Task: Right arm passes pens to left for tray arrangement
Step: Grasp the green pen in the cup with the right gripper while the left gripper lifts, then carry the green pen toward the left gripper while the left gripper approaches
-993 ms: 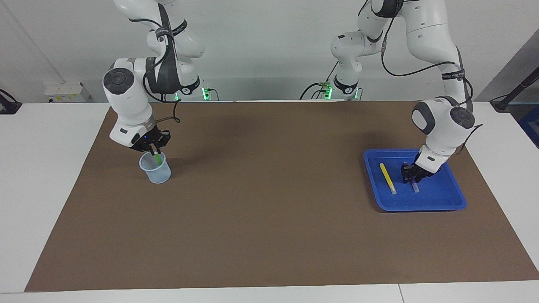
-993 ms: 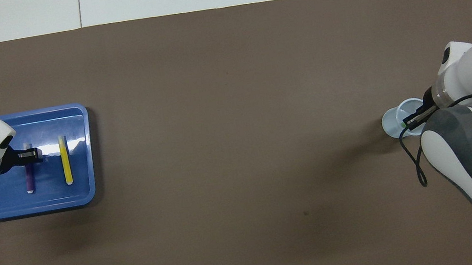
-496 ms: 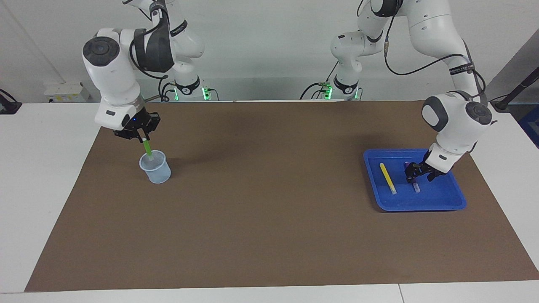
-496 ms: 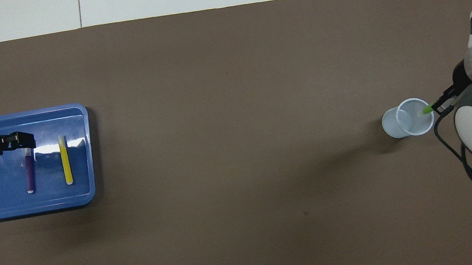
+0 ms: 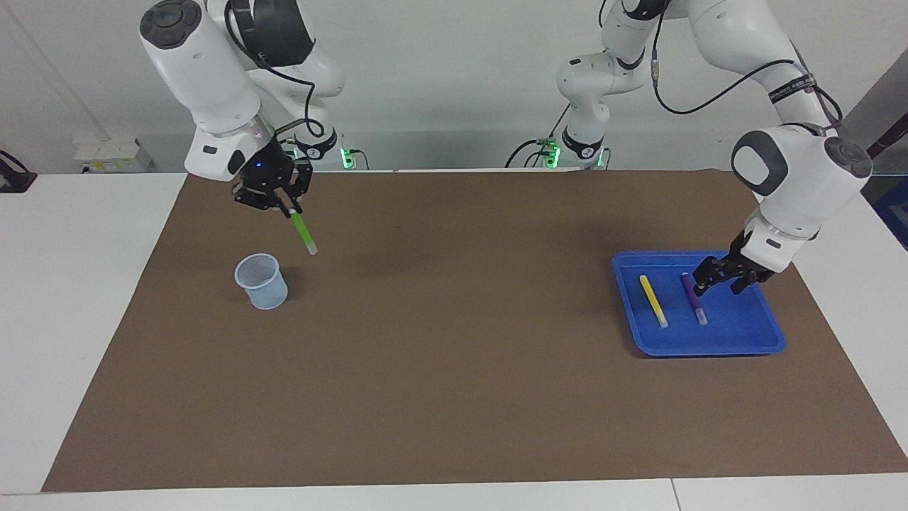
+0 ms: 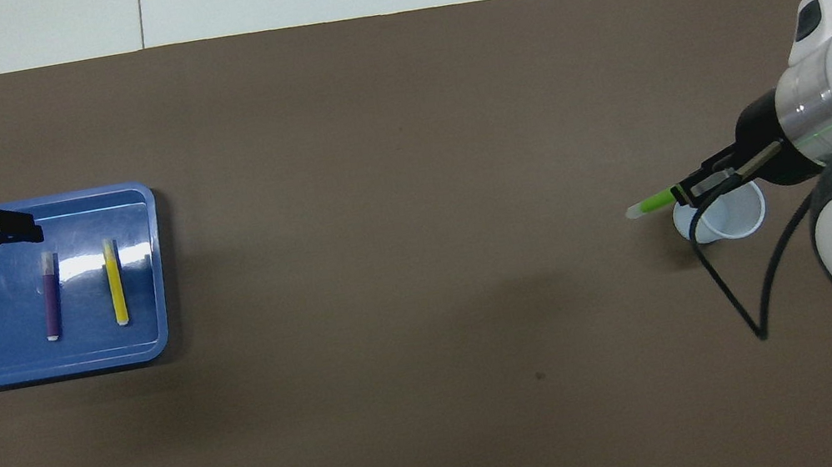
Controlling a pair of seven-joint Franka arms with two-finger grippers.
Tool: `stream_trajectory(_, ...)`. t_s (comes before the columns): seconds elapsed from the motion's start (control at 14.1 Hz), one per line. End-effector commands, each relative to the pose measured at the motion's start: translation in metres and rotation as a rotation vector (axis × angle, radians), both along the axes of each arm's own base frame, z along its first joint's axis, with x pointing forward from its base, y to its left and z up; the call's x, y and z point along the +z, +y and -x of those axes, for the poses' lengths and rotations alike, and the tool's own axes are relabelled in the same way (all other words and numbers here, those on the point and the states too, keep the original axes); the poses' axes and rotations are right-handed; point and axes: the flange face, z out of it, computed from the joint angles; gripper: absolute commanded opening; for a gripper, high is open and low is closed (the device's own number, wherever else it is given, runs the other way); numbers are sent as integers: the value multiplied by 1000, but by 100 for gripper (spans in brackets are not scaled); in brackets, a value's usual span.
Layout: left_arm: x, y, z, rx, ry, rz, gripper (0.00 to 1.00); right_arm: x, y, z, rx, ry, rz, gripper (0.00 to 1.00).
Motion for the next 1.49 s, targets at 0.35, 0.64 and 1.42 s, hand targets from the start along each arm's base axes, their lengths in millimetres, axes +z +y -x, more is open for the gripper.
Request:
stream_trajectory(0.35,40,-55,33,259,145,81,79,8,142,16,-426,-55,-302,0)
stream_trajectory(0.64,63,-120,48,540,239,211,82,-5,182,33,-535,-55,-435,0)
stream_trajectory(1.42,94,-214,73,1032,429,451,78,-37,254,69,-673,-118,-590,0)
